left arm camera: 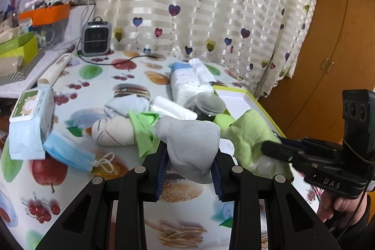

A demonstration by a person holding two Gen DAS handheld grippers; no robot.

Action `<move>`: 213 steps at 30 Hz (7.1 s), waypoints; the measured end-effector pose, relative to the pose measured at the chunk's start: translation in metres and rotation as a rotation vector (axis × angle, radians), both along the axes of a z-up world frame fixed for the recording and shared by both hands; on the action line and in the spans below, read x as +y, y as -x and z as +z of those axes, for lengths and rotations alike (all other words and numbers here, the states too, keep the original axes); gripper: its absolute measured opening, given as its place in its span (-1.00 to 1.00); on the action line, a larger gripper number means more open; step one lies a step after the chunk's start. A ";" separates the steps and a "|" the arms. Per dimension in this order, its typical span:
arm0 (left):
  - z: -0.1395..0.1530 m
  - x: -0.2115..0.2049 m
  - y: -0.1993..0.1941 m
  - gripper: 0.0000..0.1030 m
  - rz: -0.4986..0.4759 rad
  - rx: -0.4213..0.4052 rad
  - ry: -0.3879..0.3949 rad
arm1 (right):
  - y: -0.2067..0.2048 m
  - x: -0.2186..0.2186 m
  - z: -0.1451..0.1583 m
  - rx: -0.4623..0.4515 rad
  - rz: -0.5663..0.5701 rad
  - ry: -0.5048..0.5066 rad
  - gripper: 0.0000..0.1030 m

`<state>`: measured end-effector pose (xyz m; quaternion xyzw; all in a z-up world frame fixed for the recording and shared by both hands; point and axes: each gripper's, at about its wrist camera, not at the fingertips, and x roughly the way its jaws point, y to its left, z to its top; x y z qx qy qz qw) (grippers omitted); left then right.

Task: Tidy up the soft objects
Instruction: 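Carry the white sock with the left gripper while the right lowers the towel roll into the tray, then open the left gripper to drop the white sock into the tray, then move both open grippers back over the pile of soft items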

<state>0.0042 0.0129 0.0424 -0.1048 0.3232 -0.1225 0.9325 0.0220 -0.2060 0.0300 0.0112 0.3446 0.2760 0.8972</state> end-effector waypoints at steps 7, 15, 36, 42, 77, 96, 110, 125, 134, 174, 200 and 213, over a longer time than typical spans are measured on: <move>0.009 -0.016 -0.006 -0.39 -0.036 -0.021 -0.003 | 0.003 -0.026 0.016 -0.048 -0.076 -0.018 -0.64; 0.020 -0.042 -0.013 -0.39 -0.089 -0.051 -0.015 | -0.001 -0.060 0.021 -0.069 -0.171 -0.036 -0.64; 0.022 -0.103 -0.050 -0.39 -0.196 -0.039 -0.063 | -0.041 -0.132 -0.006 -0.007 -0.326 -0.076 -0.64; 0.019 -0.120 -0.064 -0.39 -0.224 -0.028 -0.080 | -0.058 -0.137 -0.037 0.078 -0.309 -0.069 -0.64; -0.025 -0.210 -0.155 -0.37 -0.246 0.083 -0.143 | -0.055 -0.184 -0.051 0.083 -0.406 -0.106 -0.22; -0.012 -0.196 -0.130 0.00 -0.259 0.057 -0.113 | -0.051 -0.178 -0.043 0.063 -0.394 -0.109 -0.22; 0.008 -0.163 -0.086 0.00 -0.238 -0.008 -0.093 | -0.028 -0.141 -0.015 -0.045 -0.335 -0.077 -0.22; 0.011 -0.093 -0.053 0.00 -0.131 -0.025 -0.036 | -0.017 -0.072 -0.003 -0.055 -0.171 -0.025 -0.09; 0.000 -0.044 -0.041 0.00 -0.038 -0.004 -0.012 | -0.009 -0.040 0.004 -0.055 -0.107 0.003 -0.09; -0.048 0.068 -0.034 0.00 0.208 0.108 0.061 | -0.061 0.089 -0.026 -0.011 0.169 0.252 -0.09; -0.066 0.064 -0.053 0.00 0.143 0.148 0.117 | -0.108 0.117 -0.061 0.044 0.184 0.405 -0.49; -0.085 0.029 -0.085 0.00 0.090 0.221 0.072 | -0.087 0.081 -0.018 -0.015 0.114 0.227 -0.50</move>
